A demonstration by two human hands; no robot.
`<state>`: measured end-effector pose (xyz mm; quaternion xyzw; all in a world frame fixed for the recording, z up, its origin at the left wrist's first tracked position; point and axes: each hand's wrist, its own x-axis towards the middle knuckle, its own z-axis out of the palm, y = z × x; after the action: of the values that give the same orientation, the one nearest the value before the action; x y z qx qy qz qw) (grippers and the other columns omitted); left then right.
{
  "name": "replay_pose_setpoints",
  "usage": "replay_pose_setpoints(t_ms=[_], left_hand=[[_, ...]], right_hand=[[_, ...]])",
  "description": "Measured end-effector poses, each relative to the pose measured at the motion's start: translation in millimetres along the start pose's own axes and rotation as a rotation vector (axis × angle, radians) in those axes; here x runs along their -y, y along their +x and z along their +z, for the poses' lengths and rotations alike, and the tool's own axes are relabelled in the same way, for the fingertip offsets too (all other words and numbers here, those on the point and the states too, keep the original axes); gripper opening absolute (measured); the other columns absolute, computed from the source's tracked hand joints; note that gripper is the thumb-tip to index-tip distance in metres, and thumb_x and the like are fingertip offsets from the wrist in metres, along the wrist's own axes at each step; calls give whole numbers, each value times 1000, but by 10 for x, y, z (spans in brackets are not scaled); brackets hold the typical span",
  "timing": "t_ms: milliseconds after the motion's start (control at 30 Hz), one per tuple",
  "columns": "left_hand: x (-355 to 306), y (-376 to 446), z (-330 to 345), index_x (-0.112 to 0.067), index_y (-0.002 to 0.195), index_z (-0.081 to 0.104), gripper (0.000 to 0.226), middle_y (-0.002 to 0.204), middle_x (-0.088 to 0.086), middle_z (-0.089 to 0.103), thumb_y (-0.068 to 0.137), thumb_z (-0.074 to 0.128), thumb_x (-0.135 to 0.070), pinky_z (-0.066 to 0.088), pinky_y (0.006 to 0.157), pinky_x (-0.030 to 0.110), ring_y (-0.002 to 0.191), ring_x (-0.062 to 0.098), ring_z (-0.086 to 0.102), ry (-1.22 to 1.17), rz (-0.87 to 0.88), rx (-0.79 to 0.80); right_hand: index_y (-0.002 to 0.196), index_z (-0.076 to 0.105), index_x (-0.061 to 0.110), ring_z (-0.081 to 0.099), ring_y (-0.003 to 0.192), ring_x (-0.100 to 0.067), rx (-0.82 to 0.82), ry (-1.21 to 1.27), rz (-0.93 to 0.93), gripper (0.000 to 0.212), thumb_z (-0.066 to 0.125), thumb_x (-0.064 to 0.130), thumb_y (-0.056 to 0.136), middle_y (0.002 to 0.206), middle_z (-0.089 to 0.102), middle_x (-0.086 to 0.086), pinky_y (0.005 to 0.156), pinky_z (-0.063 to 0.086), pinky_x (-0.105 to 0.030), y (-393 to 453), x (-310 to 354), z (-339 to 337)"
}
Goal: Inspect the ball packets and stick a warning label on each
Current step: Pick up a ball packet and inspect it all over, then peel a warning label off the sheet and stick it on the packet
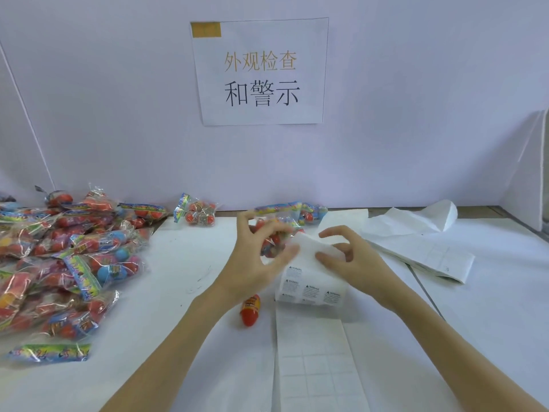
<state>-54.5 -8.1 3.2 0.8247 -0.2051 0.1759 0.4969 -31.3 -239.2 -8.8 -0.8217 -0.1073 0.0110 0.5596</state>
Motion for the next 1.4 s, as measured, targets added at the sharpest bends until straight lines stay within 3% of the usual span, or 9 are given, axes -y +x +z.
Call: replay_pose_setpoints(t_ms=[167, 333, 500, 600, 800, 967, 1067, 1167, 1400], left_hand=[[93, -8, -27, -42, 144, 52, 92, 134, -17, 21, 64, 98, -44, 34, 101, 1, 122, -12, 42, 154, 16, 193], [122, -3, -85, -51, 148, 44, 104, 133, -24, 21, 60, 99, -50, 24, 102, -5, 129, -13, 35, 161, 62, 179], [105, -23, -6, -37, 146, 54, 88, 130, -29, 23, 69, 97, -37, 32, 102, 0, 123, -11, 41, 145, 103, 153], [112, -24, 30, -43, 134, 57, 76, 126, -11, 32, 70, 97, -32, 37, 98, 1, 118, -8, 47, 103, 83, 99], [107, -27, 65, -35, 129, 64, 63, 130, -9, 37, 75, 95, -29, 45, 88, 4, 118, -3, 52, 35, 73, 112], [96, 0, 108, -27, 128, 69, 38, 133, -14, 45, 92, 81, -26, 46, 89, 8, 127, 3, 54, -54, 44, 122], [103, 10, 138, -27, 128, 69, 36, 132, -11, 46, 94, 78, -25, 47, 86, 9, 122, 5, 58, -74, 21, 92], [135, 2, 145, -32, 125, 69, 35, 129, -13, 49, 92, 80, -26, 48, 87, 11, 119, 8, 61, -82, 35, 55], [127, 16, 131, -39, 109, 72, 20, 104, -28, 49, 90, 79, -44, 49, 77, 13, 96, 2, 57, -114, -80, 74]], right_hand=[[100, 67, 31, 71, 82, -21, -22, 44, 1, 4, 64, 33, 103, 91, 79, -1, 75, 54, -34, 18, -26, -40], [90, 70, 24, 66, 79, -12, -66, 9, 10, 23, 58, 37, 105, 90, 75, 5, 65, 50, -18, 22, 23, -49], [69, 64, 25, 55, 69, 1, 77, -188, -39, 40, 54, 25, 107, 73, 62, 20, 64, 38, -15, -5, 65, -10], [89, 77, 22, 63, 90, -7, 121, -314, -64, 26, 58, 28, 105, 99, 71, 9, 84, 48, -27, -10, 60, 22], [112, 66, 36, 66, 89, 0, 31, -251, -154, 19, 73, 36, 95, 103, 71, 12, 76, 50, -17, 5, 50, 25], [105, 70, 25, 69, 86, -8, -345, -11, -370, 12, 58, 26, 105, 91, 75, 13, 76, 52, -26, -40, 214, 33], [114, 74, 24, 70, 99, -11, -294, -96, -540, 26, 59, 41, 102, 102, 74, 13, 83, 49, -19, -165, 343, 104], [122, 76, 21, 64, 108, -14, -233, -367, -629, 25, 73, 27, 97, 112, 68, 6, 96, 50, -29, -222, 316, 267], [117, 76, 21, 58, 104, -13, -275, -392, -552, 23, 74, 14, 95, 107, 60, 4, 95, 44, -20, -208, 297, 259]])
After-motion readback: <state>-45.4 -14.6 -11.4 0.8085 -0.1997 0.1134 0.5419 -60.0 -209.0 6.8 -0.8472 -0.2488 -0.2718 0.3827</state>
